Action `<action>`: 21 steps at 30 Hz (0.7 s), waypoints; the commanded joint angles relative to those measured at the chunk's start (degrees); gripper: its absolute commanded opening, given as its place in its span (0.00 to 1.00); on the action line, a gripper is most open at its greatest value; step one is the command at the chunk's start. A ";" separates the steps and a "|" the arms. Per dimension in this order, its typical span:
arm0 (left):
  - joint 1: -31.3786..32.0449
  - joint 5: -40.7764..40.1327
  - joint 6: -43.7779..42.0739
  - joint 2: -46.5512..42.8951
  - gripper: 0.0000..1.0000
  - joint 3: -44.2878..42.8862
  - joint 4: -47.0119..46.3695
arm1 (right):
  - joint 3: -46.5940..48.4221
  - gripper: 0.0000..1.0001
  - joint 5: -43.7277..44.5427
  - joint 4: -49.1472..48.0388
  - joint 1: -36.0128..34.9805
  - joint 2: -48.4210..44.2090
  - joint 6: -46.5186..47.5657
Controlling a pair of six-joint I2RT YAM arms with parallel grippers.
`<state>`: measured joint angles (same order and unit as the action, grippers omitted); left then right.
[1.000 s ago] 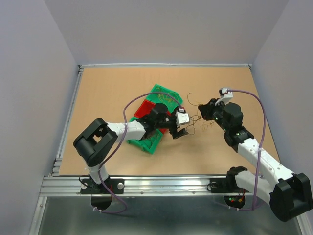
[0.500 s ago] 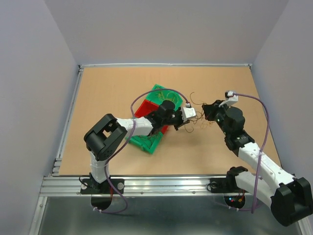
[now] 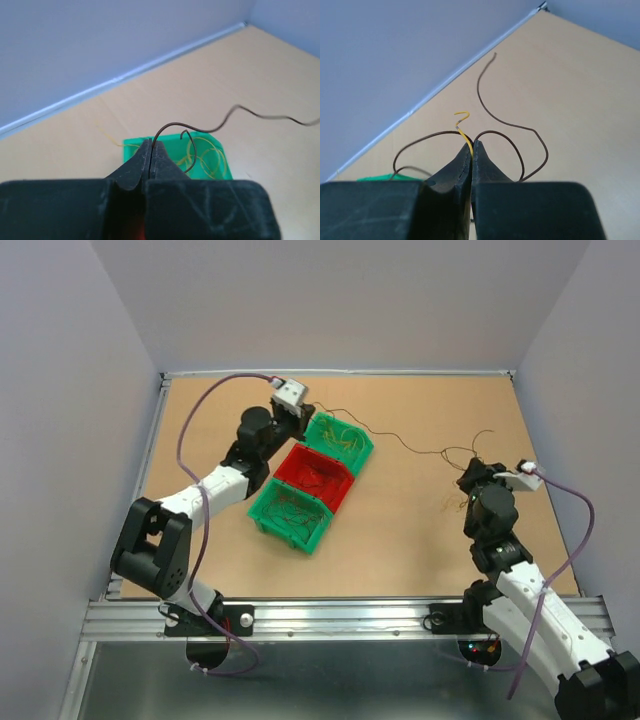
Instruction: Untangle the cables
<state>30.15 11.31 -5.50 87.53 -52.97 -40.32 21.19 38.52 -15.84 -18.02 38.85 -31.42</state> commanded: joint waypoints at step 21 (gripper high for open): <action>-25.32 1.15 22.74 -20.45 0.00 2.34 -4.85 | -7.21 0.40 18.60 2.03 0.44 -20.13 -5.23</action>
<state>6.50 11.73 16.32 72.12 -50.11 -40.86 15.46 51.27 -14.24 -17.91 19.16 -36.10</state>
